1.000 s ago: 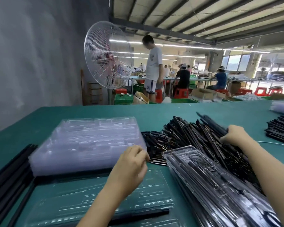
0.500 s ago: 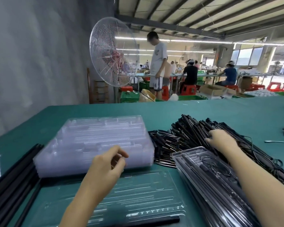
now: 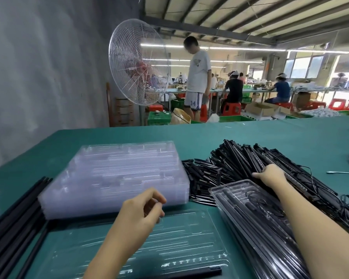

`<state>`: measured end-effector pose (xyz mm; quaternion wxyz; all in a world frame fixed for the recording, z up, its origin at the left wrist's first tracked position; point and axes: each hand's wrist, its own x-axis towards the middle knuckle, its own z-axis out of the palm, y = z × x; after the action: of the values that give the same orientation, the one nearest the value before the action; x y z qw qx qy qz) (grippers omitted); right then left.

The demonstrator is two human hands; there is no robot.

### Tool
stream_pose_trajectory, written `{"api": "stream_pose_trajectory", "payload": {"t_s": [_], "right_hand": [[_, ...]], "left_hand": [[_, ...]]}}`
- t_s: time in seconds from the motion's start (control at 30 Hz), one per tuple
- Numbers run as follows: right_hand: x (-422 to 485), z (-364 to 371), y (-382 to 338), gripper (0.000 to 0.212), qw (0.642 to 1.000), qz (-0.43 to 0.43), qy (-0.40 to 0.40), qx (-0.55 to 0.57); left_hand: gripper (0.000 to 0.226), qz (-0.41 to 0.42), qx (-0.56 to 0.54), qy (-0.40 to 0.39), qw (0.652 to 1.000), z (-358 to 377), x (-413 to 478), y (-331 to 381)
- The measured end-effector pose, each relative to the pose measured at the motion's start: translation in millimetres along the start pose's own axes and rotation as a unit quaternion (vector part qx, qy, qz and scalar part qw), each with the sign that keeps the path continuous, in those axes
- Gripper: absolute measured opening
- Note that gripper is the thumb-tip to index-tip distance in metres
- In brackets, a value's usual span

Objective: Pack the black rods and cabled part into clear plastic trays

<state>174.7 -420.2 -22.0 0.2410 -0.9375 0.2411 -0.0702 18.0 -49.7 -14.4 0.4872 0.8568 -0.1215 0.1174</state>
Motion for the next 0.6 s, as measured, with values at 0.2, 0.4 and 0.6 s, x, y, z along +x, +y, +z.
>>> {"api": "stream_pose_trajectory", "payload": {"t_s": [0.2,0.4,0.6], "right_hand": [[-9,-15,-25,0.036,0.988,-0.088,0.115,0.048],[-12,-65,-58,0.028,0.957,-0.207,0.166,0.118],[-43,-119,-101,0.026,0.871,-0.344,0.275,0.216]], "left_hand": [[0.026,-0.011,-0.001,0.006,1.000,-3,1,-2],[0.025,-0.010,0.004,-0.002,1.000,-1,2,-1],[0.025,-0.004,-0.005,-0.023,1.000,7,-1,7]]}}
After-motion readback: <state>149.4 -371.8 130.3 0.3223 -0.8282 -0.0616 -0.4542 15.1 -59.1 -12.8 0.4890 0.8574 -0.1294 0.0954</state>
